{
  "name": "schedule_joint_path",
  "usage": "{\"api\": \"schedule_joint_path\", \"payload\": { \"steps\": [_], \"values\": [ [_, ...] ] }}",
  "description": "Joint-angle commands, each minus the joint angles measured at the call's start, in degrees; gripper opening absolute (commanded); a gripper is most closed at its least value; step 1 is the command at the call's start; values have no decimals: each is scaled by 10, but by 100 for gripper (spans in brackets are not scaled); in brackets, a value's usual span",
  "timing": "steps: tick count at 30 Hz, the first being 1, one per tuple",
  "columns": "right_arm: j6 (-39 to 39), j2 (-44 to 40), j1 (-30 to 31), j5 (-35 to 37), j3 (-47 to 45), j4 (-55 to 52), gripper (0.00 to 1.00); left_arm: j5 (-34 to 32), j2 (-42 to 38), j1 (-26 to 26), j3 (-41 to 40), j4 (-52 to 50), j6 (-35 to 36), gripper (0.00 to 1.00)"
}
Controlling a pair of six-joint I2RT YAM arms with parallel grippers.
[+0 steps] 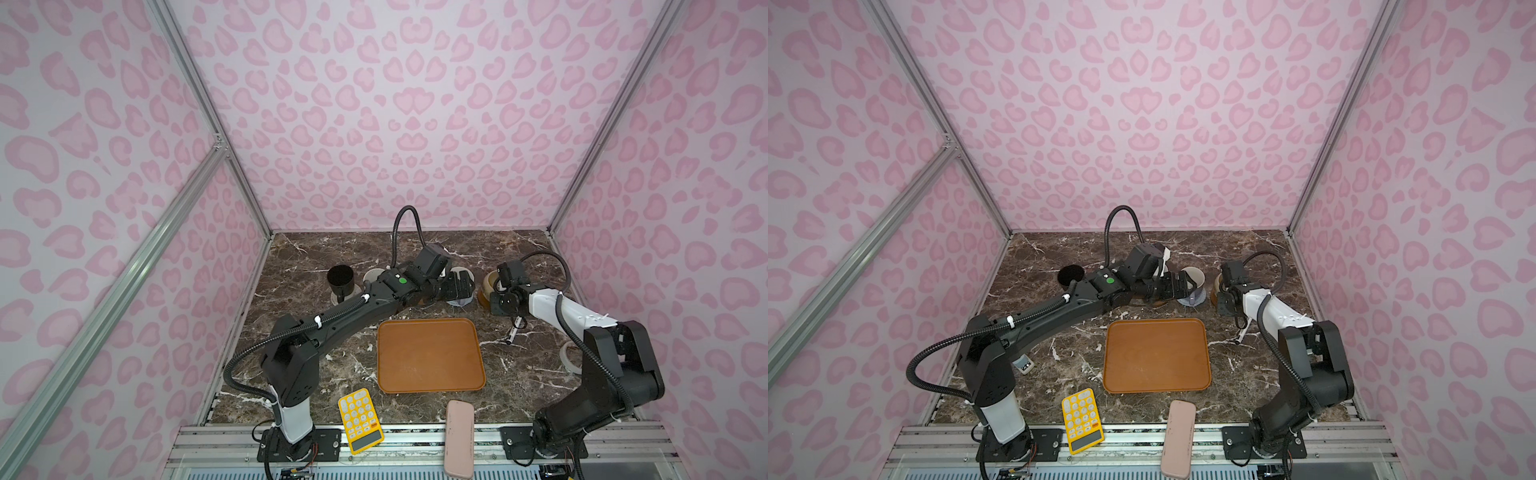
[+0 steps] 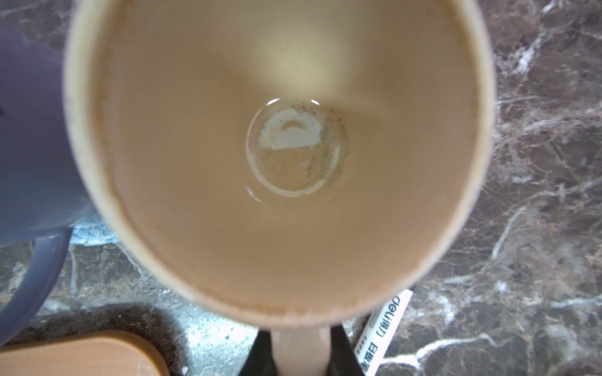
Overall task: Place cups on coasters
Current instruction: Place the cup on the coaster.
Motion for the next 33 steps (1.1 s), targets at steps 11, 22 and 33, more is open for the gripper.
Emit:
{"api": "schedule_joint_path", "payload": {
  "steps": [11,22,33],
  "values": [
    [18,1,-6,36,-2,-45,27,-3,-15,1,-10,19,0,96],
    [16,-3,-6,36,-5,-39,38,-7,-18,1,-15,21,0,96],
    [24,-22,-6,35,-10,-35,44,-16,-30,1,-19,17,2,96]
  ]
}}
